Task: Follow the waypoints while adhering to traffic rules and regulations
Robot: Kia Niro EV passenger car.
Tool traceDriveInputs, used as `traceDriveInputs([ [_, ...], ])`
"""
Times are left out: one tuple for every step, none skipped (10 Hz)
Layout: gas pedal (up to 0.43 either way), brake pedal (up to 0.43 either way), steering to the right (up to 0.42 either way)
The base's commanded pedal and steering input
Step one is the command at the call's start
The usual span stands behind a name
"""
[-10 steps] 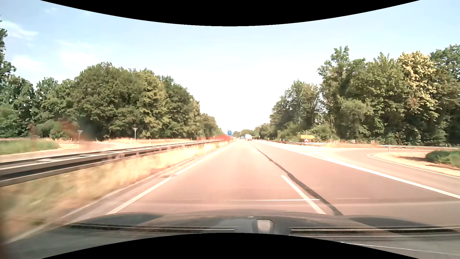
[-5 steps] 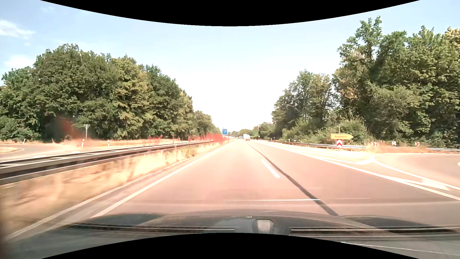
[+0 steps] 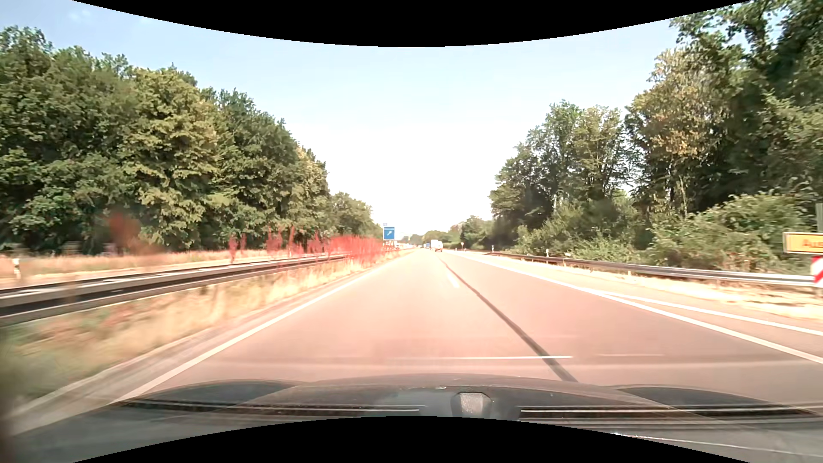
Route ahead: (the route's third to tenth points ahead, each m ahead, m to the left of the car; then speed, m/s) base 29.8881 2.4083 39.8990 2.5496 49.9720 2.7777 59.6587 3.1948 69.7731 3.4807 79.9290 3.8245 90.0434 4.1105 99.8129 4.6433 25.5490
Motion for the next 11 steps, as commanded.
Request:
traceDriveInputs([
  [0.189,0.000,0.006],
  [0.189,0.000,0.006],
  [0.189,0.000,0.005],
  [0.189,0.000,0.006],
  [0.189,0.000,0.005],
  [0.189,0.000,0.005],
  [0.189,0.000,0.005],
  [0.189,0.000,0.004],
  [0.189,0.000,0.004],
  [0.189,0.000,0.004],
  [0.189,0.000,0.003],
])
